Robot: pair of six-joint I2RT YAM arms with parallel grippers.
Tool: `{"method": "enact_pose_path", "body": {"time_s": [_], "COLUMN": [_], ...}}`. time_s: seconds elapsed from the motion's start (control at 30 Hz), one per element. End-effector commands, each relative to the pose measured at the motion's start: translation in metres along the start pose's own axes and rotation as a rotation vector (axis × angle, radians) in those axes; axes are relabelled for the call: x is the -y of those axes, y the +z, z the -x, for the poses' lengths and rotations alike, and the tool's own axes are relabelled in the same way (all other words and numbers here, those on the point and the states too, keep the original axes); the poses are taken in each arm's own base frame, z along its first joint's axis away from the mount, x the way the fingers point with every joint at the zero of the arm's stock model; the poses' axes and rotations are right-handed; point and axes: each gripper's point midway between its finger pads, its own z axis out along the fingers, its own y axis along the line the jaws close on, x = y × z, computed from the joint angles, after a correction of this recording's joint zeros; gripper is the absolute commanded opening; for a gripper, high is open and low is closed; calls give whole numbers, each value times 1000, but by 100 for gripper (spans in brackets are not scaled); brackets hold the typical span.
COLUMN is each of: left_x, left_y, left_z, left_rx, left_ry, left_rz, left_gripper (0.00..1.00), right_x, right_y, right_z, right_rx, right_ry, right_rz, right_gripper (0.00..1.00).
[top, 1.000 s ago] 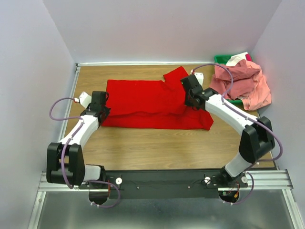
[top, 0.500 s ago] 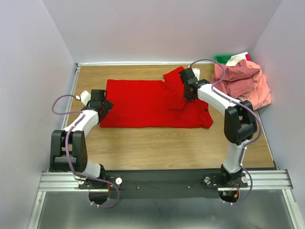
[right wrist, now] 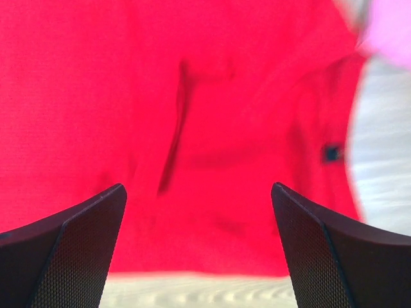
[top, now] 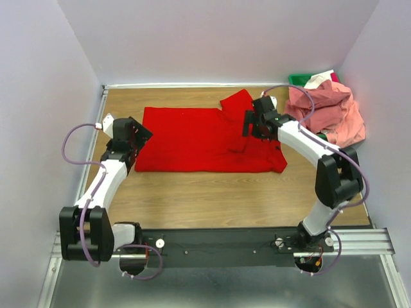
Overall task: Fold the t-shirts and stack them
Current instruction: Fold the tshirt
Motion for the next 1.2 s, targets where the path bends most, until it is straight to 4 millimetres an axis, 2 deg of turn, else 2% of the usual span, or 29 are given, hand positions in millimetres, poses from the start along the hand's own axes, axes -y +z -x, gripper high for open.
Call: {"method": "enact_pose_path", "body": {"time_s": [0.0,0.07,0.13,0.3,0.43,0.53,0.73,0.97,1.0,1.17], "left_x": [8,6,9,18,12,6,4,0,0,-2], "left_y": [-8,-9,-10,-5,10,17,22,25,26,23], "left_z": [-22,-30,-35,-41,-47,-53,-55,-53,-53,-52], "left_rx": [-63,-77,-82,-78,-98,-119,-124,-111,-113,-120], "left_ry": [39,50,61,79,104,115,105,109,109,114], "left_rz": [-125,-153,-185,-256,-219,-192,-177,-150,-150,-136], "left_gripper": [99,99,99,99,99,99,99,99,99,99], "right_x": [-44,-53,-64,-74,-84,-88,-103,-124,-125,-118], "right_y": [-7,-3,-2,14,29,33,44,56,61,72], "right_z": [-44,-60,-61,-60,-61,-60,-47,-21,-21,6], "right_rx": [-111,-158,-167,-179,-205,-209,-201,-172,-180,-106], "right_ry": [22,20,2,-22,-22,-22,23,103,132,222], "right_rz": [304,367,423,448,469,477,502,520,509,402], "right_gripper": [100,100,100,100,100,100,100,100,100,100]}}
